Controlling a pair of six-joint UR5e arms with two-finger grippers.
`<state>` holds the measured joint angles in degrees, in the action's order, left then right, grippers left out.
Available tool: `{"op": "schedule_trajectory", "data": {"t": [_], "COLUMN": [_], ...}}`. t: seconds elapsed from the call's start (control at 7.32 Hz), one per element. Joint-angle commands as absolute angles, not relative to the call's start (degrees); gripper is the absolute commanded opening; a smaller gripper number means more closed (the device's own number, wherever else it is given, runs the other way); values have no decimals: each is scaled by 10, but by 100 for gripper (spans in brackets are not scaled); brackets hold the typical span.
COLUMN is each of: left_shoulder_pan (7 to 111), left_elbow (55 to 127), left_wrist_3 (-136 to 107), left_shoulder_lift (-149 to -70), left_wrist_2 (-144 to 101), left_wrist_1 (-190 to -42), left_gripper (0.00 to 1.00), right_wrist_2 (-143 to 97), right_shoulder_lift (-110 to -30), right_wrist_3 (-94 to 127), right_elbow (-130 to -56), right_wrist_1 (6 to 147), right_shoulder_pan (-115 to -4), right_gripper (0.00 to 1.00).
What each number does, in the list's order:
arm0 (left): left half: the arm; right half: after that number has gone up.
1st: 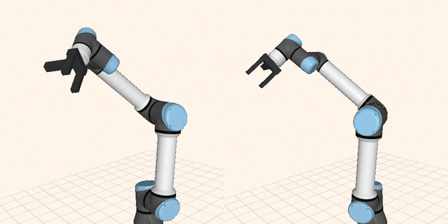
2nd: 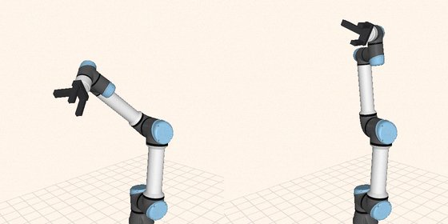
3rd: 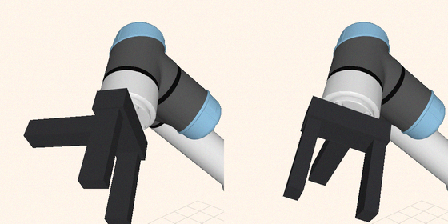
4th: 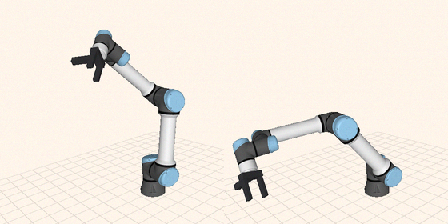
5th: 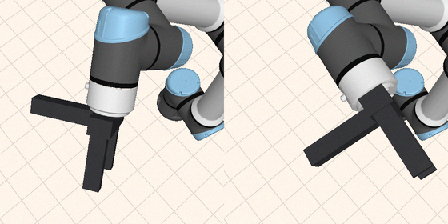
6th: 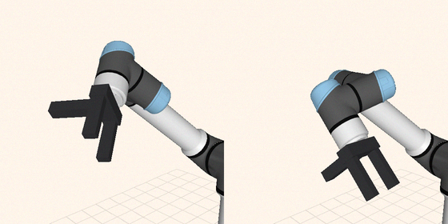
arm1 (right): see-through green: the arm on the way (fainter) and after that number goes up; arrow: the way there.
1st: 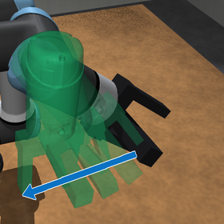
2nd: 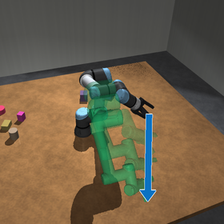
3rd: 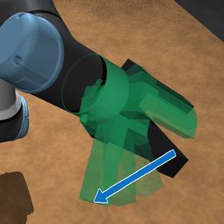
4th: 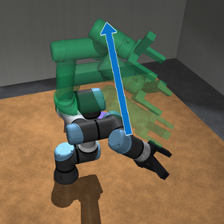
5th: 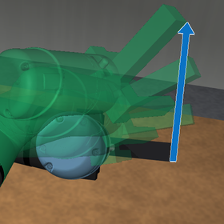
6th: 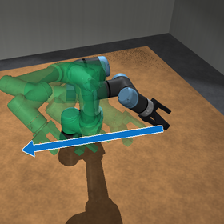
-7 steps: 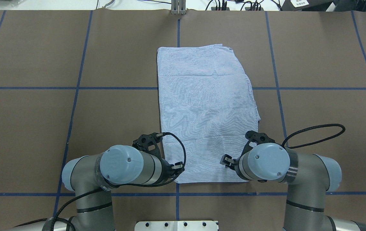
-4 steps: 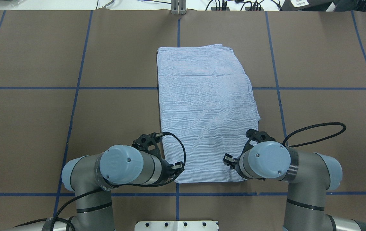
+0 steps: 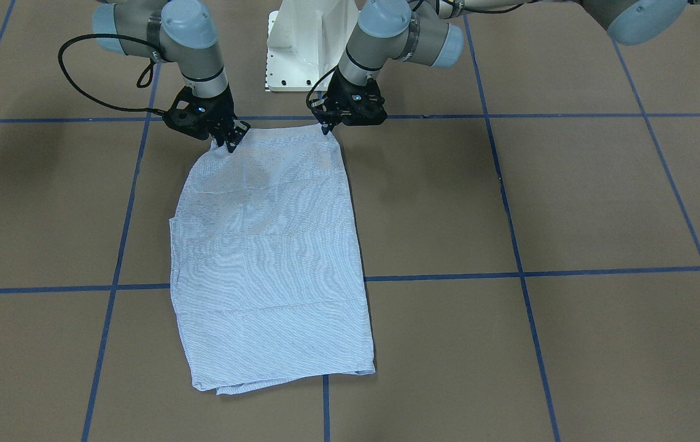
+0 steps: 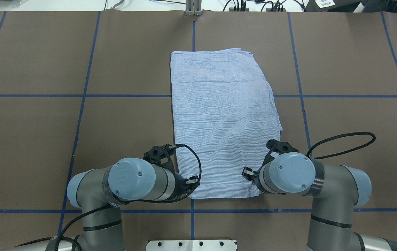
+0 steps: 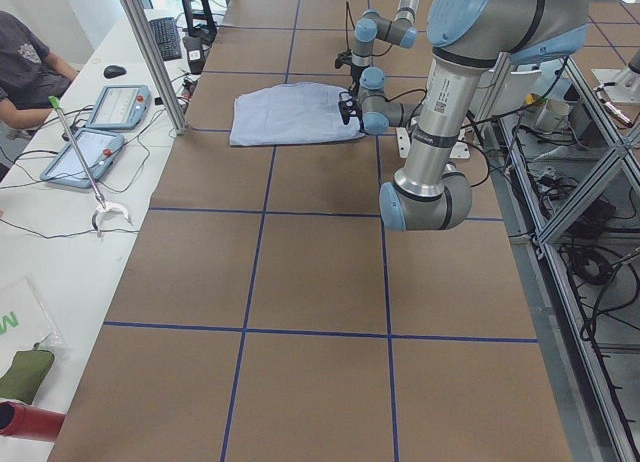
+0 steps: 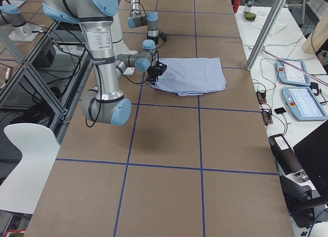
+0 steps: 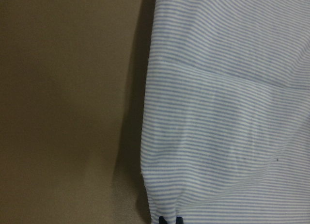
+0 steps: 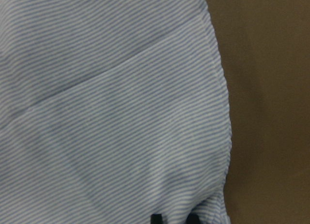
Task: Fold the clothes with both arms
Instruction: 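Lower both grippers onto the near corners and close them, then lift the near edge with both grippers and pull it toward the robot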
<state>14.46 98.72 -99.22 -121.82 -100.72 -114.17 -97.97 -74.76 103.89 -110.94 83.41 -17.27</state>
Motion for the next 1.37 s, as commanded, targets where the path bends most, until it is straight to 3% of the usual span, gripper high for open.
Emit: {"op": "schedule_trajectory", "data": {"t": [0.0, 0.55, 1.23], "left_shoulder_pan": [144, 147, 141], "left_elbow": [988, 1045, 1206], "left_wrist_3": [-992, -991, -991], "left_shoulder_lift": [-1218, -1215, -1208], "left_wrist_2": [-1007, -1010, -1048], "left_wrist_1": [-1142, -1122, -940], "left_gripper": [0, 0, 0], "right_wrist_2": [-980, -997, -1099], "right_shoulder_lift": [-740, -730, -759], "right_wrist_3": [1040, 1039, 1039], "right_elbow": [-1114, -1134, -1229], "right_wrist_1": [834, 833, 834], "right_shoulder_pan": [-179, -187, -191], "right_gripper": [0, 0, 0]}}
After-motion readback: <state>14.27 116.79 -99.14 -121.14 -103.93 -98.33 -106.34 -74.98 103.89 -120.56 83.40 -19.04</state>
